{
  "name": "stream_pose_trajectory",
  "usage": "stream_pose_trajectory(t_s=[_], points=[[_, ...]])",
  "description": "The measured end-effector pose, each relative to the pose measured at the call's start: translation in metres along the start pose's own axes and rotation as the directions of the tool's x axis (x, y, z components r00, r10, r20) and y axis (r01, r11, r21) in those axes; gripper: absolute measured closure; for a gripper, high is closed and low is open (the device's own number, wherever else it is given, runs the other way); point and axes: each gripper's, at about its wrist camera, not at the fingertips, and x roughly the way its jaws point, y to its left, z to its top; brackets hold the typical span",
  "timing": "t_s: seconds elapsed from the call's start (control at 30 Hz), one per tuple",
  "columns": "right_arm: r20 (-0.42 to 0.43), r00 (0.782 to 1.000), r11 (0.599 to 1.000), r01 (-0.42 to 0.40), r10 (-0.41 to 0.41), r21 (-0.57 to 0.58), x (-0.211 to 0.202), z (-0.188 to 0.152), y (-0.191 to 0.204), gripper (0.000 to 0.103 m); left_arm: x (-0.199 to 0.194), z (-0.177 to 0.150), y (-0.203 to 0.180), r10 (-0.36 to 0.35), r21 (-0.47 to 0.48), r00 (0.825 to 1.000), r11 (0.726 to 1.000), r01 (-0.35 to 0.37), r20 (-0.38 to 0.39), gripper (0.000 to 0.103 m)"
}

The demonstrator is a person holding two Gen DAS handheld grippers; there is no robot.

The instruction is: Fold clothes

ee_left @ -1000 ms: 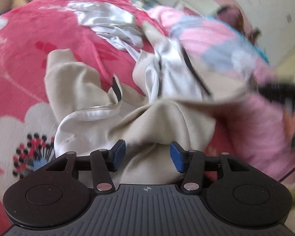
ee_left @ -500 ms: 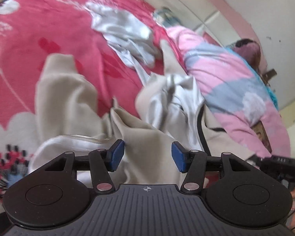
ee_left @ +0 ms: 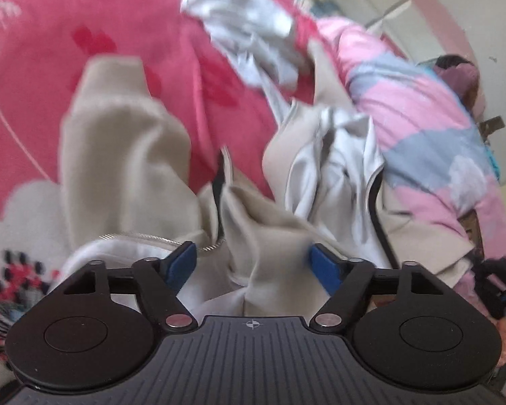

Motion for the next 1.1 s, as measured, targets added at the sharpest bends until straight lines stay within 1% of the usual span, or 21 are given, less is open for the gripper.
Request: stream_pose_trajectory(t_s=[0.03,0.1,0.13,0.23,0.27,0.33,0.4,0.47,0.5,0.6,0.67,0.7,0.73,0.8,0.83,0.87,0.93,0.97,1.03,1.07,1.1], points=[[0.013,1.0,1.0,-0.012,0.012,-0.008,0.0,0.003,0.005,0.097,0.005,-0.001,0.0,-0.014,-0.009,1.0,1.0,0.014,-0.018,0.064],[0.036,0.998,0.999,-0.04,0.041,-0.022,0.002,0.011,0.015,0.097,0.007,-0.003,-0.004,-0.025,-0.012,0.999,1.0,0.024,-0.022,0.088],[0.048,0.997,0.998,-0.061,0.062,-0.024,0.005,0.017,0.02,0.097,0.005,-0.004,-0.007,-0.023,-0.007,1.0,1.0,0.023,-0.012,0.096],[0.091,0.985,0.988,-0.142,0.148,-0.062,0.018,0.042,0.046,0.097,-0.016,0.015,-0.018,-0.019,0.013,0.997,1.0,0.018,0.073,0.099],[0.111,0.976,0.981,-0.176,0.185,-0.087,0.023,0.052,0.058,0.097,-0.026,0.035,-0.021,-0.024,0.008,0.994,1.0,0.024,0.106,0.099],[0.157,0.948,0.958,-0.258,0.275,-0.124,0.034,0.08,0.088,0.097,-0.047,0.074,-0.028,-0.035,-0.002,0.985,0.999,0.036,0.171,0.1],[0.202,0.917,0.937,-0.32,0.343,-0.138,0.037,0.112,0.119,0.097,-0.075,0.122,-0.046,-0.022,0.028,0.966,0.999,0.015,0.259,0.1],[0.272,0.875,0.915,-0.369,0.402,-0.166,0.027,0.143,0.153,0.097,-0.112,0.164,-0.073,-0.01,0.094,0.931,0.995,-0.026,0.365,0.1],[0.311,0.842,0.897,-0.399,0.441,-0.193,0.014,0.153,0.168,0.097,-0.134,0.183,-0.088,-0.013,0.131,0.908,0.99,-0.047,0.419,0.1],[0.411,0.716,0.825,-0.473,0.564,-0.309,-0.041,0.165,0.196,0.097,-0.218,0.209,-0.137,-0.121,0.29,0.815,0.955,-0.059,0.566,0.1],[0.452,0.631,0.776,-0.5,0.631,-0.384,-0.079,0.161,0.2,0.097,-0.27,0.193,-0.16,-0.208,0.441,0.733,0.887,-0.137,0.647,0.1],[0.455,0.608,0.759,-0.509,0.651,-0.405,-0.093,0.153,0.195,0.097,-0.291,0.18,-0.168,-0.245,0.501,0.696,0.844,-0.189,0.675,0.1],[0.448,0.607,0.754,-0.508,0.656,-0.416,-0.102,0.141,0.186,0.097,-0.303,0.166,-0.17,-0.257,0.544,0.675,0.8,-0.252,0.691,0.1],[0.427,0.621,0.751,-0.5,0.658,-0.43,-0.116,0.113,0.166,0.097,-0.316,0.132,-0.158,-0.261,0.595,0.659,0.723,-0.351,0.705,0.1],[0.407,0.649,0.763,-0.493,0.643,-0.419,-0.118,0.096,0.153,0.097,-0.315,0.113,-0.144,-0.242,0.608,0.677,0.7,-0.375,0.695,0.1],[0.378,0.696,0.787,-0.48,0.611,-0.388,-0.113,0.078,0.137,0.097,-0.31,0.096,-0.129,-0.203,0.612,0.703,0.685,-0.396,0.682,0.1],[0.304,0.794,0.844,-0.444,0.527,-0.301,-0.093,0.043,0.103,0.097,-0.284,0.062,-0.095,-0.085,0.609,0.764,0.662,-0.437,0.64,0.1],[0.256,0.841,0.874,-0.422,0.477,-0.242,-0.078,0.026,0.084,0.097,-0.266,0.045,-0.076,-0.018,0.608,0.801,0.662,-0.439,0.598,0.1],[0.149,0.921,0.932,-0.346,0.36,-0.112,-0.037,-0.007,0.041,0.097,-0.218,0.008,-0.034,0.125,0.589,0.865,0.684,-0.43,0.486,0.1],[0.092,0.951,0.955,-0.291,0.294,-0.051,-0.013,-0.023,0.019,0.097,-0.193,-0.008,-0.013,0.191,0.574,0.887,0.701,-0.424,0.421,0.1],[0.032,0.973,0.974,-0.228,0.227,0.005,0.011,-0.038,-0.003,0.097,-0.168,-0.021,0.01,0.257,0.538,0.903,0.735,-0.413,0.343,0.099]])
